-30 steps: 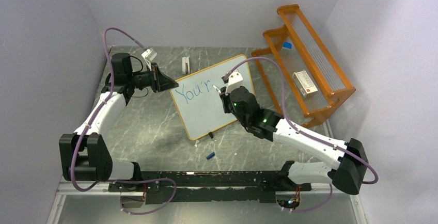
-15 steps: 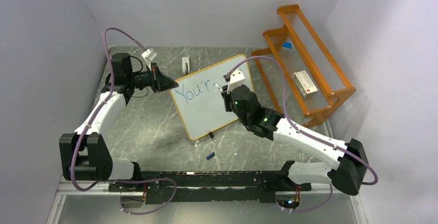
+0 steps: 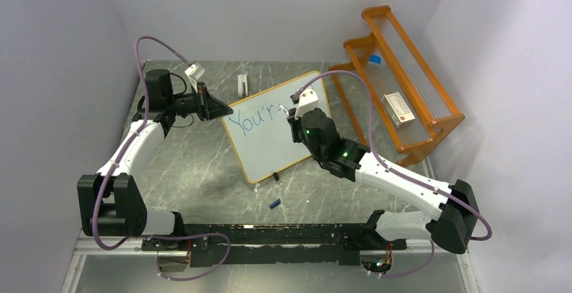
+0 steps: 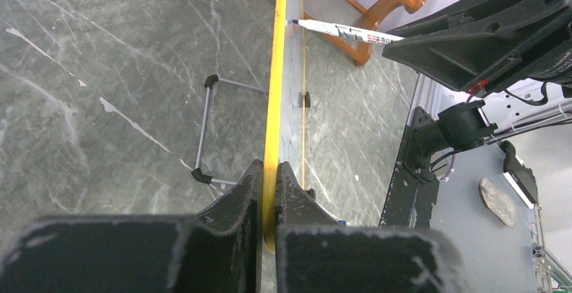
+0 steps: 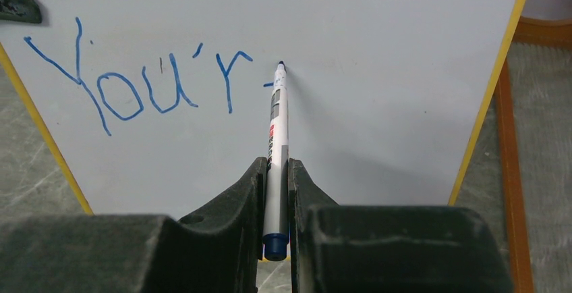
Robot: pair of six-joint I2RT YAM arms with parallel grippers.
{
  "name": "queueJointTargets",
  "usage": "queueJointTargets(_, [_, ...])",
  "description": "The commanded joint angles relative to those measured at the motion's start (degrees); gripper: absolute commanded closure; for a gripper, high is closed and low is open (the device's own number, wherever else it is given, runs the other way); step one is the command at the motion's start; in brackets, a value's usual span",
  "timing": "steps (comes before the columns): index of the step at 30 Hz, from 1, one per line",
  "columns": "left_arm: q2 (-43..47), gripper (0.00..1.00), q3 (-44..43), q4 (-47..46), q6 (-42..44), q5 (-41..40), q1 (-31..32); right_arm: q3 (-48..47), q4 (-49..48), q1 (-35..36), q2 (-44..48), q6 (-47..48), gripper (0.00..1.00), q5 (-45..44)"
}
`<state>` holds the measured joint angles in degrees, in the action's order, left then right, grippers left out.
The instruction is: Write a sentence on the whiteboard
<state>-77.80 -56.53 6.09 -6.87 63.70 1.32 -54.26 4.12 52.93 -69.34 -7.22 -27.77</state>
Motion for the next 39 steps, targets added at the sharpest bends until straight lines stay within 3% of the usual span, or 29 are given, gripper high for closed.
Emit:
queueJointTargets(1, [-0.6, 0.95, -1.0, 0.6, 3.1, 0.8, -0.7, -1.8, -2.2, -0.6, -0.7, 0.8, 1.00, 1.1])
queueJointTargets(39, [-0.7, 0.95, -1.3, 1.3, 3.5, 0.3, -0.7, 0.5, 6.9, 1.2, 0.9, -1.0, 1.00, 3.1])
